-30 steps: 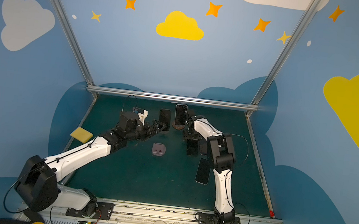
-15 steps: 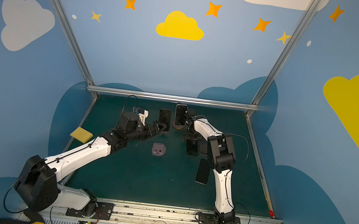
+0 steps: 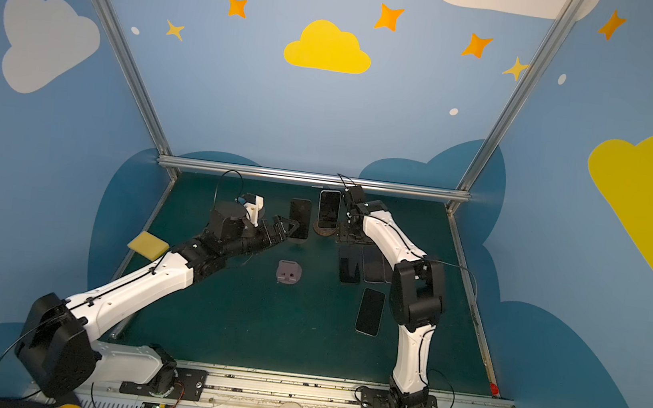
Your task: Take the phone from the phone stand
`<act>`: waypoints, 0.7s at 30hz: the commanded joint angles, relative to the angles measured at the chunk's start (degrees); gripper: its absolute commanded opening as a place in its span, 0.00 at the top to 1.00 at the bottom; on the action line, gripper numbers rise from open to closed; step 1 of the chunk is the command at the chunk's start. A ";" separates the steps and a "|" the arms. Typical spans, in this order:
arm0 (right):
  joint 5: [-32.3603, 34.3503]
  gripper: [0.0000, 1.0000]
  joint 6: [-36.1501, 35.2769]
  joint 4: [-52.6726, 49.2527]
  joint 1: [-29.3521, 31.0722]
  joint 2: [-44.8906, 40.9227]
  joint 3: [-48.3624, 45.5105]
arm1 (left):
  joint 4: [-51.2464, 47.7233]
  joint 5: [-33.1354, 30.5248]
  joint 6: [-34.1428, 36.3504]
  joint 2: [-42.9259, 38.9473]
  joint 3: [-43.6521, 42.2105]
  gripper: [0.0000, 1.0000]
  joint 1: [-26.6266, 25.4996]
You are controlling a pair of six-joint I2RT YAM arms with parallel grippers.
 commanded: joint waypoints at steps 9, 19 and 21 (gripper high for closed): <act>5.67 0.17 12.39 5.83 2.30 -32.54 -35.76 | -2.62 -13.52 1.49 -3.03 -0.10 0.00 0.12; 4.23 0.16 11.70 27.39 2.39 -57.92 -60.92 | -23.88 -24.08 19.90 1.42 11.06 0.00 -6.63; 4.85 0.15 12.35 29.65 2.30 -61.44 -63.22 | -26.11 -29.05 20.12 1.41 9.24 0.00 -10.61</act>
